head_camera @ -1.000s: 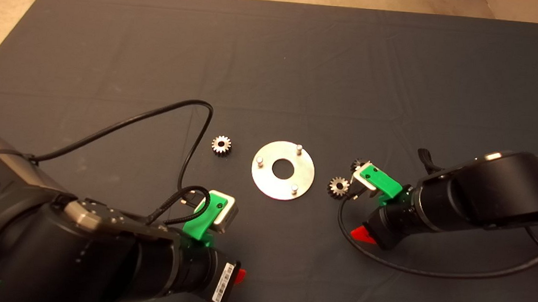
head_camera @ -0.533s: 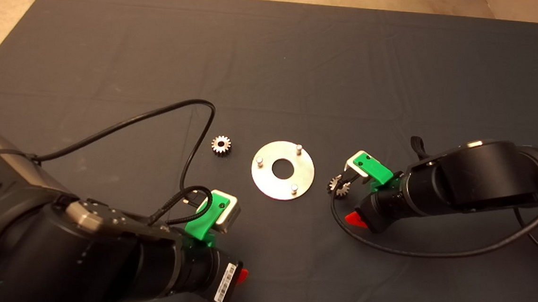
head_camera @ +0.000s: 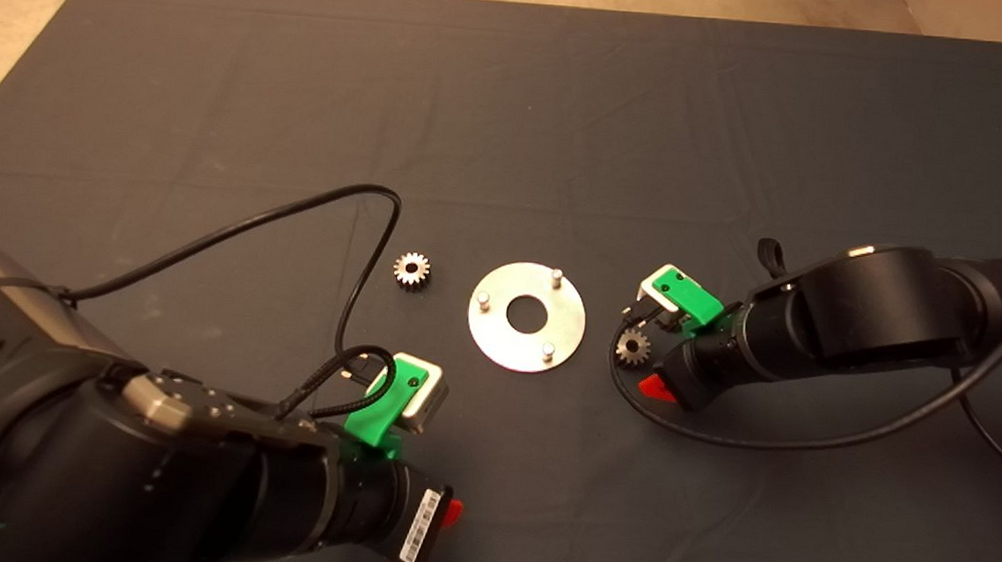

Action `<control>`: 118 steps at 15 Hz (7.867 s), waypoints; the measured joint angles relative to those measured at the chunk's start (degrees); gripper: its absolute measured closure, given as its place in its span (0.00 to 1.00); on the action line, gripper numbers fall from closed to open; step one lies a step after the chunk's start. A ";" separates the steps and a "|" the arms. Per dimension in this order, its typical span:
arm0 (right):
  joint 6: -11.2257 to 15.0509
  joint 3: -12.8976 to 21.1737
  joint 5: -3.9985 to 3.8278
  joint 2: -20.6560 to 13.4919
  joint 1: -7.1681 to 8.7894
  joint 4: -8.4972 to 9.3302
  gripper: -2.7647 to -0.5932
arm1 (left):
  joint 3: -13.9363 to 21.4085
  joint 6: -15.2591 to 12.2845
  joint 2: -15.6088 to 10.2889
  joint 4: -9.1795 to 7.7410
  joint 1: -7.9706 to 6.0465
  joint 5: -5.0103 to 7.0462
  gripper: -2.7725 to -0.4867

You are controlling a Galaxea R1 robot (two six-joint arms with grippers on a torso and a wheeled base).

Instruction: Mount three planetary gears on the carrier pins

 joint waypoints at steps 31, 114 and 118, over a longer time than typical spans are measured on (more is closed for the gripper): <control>-0.40 -7.42 0.04 5.41 -2.10 -3.50 0.42 | 0.00 0.00 -0.17 1.05 0.02 0.02 0.56; -4.41 -10.01 -0.40 19.85 2.37 0.24 0.82 | -0.02 0.00 0.88 2.78 0.00 0.02 0.56; -5.17 -10.06 -0.34 20.02 2.37 1.13 0.82 | -0.02 0.00 0.77 3.04 0.00 0.02 0.56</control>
